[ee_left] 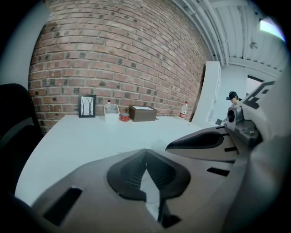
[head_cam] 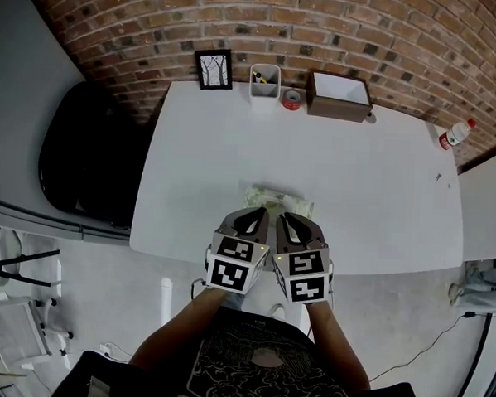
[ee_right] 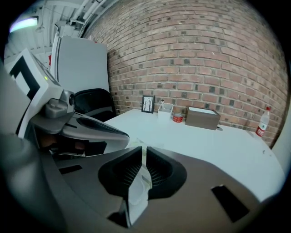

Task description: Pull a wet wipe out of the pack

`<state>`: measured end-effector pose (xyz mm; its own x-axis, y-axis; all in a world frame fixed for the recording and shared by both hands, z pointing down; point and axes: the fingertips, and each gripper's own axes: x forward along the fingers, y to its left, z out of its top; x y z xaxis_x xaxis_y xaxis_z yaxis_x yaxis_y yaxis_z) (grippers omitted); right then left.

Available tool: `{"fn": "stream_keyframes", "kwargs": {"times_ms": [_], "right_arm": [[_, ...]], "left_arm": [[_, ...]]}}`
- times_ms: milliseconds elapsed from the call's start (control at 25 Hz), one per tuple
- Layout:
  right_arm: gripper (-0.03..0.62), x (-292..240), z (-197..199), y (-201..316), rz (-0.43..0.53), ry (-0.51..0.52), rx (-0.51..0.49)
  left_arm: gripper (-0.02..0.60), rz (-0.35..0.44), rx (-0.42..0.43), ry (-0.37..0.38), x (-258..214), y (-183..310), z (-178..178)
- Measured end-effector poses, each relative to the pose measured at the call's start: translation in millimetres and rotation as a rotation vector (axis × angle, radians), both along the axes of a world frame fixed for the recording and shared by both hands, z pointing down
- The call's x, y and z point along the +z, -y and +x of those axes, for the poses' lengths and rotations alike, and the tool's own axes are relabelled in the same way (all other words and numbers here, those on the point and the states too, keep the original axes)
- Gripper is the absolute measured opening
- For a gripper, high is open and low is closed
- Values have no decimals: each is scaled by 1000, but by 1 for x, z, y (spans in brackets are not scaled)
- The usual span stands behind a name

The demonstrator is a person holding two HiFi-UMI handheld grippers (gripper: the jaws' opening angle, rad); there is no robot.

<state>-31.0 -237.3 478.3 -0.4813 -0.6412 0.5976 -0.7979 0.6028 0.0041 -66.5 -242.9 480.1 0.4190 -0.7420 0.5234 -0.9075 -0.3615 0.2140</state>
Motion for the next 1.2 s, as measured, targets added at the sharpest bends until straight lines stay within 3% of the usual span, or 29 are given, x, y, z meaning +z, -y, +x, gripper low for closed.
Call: {"fn": "stream_keyframes", "kwargs": {"times_ms": [920,1200], "right_arm": [[21,25,-2,25,-1,-108,6],[32,28,-1,27,-14,-99,-1]], "left_arm": [[12,-24,31,-11,15,26,-8],[12,-26,28,-15,16,30,-6]]}}
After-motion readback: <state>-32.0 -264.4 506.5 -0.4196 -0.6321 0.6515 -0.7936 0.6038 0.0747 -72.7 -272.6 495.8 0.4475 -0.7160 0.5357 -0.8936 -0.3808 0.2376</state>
